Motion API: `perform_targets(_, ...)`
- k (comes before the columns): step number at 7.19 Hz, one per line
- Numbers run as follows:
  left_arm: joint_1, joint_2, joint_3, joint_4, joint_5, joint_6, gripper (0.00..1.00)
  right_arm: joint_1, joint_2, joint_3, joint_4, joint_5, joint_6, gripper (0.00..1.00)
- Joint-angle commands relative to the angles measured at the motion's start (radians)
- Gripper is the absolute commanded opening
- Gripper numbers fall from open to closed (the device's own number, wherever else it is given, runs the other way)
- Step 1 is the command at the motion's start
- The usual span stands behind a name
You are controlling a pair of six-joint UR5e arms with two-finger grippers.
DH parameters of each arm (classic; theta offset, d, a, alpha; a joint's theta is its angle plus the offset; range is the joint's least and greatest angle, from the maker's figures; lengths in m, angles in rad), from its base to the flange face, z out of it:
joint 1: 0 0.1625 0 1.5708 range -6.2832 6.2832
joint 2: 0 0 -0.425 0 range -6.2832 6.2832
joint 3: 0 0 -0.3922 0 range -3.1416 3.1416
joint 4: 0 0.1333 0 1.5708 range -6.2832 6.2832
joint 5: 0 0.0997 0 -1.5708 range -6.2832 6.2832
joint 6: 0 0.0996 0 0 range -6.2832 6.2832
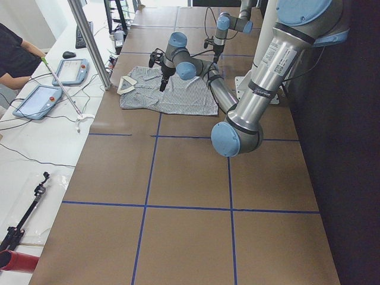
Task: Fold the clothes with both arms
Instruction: 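Move the left gripper to its hem corner while the right gripper lowers to its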
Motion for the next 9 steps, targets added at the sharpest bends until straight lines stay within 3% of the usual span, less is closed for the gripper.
perform_targets(1,-0.001,0.005,-0.027,0.004,0.000,-0.013,1.00,-0.003,0.004,-0.031,0.000,-0.012,-0.007,0.92)
perform_targets(3,-0.001,0.007,-0.035,0.005,0.000,-0.021,1.00,-0.006,0.007,-0.031,-0.002,-0.004,-0.006,0.76)
perform_targets(5,-0.001,0.008,-0.037,0.005,0.000,-0.021,1.00,-0.009,0.010,-0.031,-0.003,-0.001,-0.006,0.10)
perform_targets(6,-0.001,0.008,-0.038,0.005,-0.002,-0.021,1.00,-0.009,0.011,-0.023,-0.026,0.007,-0.006,0.00)
perform_targets(9,-0.001,0.008,-0.040,0.007,-0.002,-0.021,1.00,-0.002,0.064,0.007,-0.085,0.016,0.005,0.00)
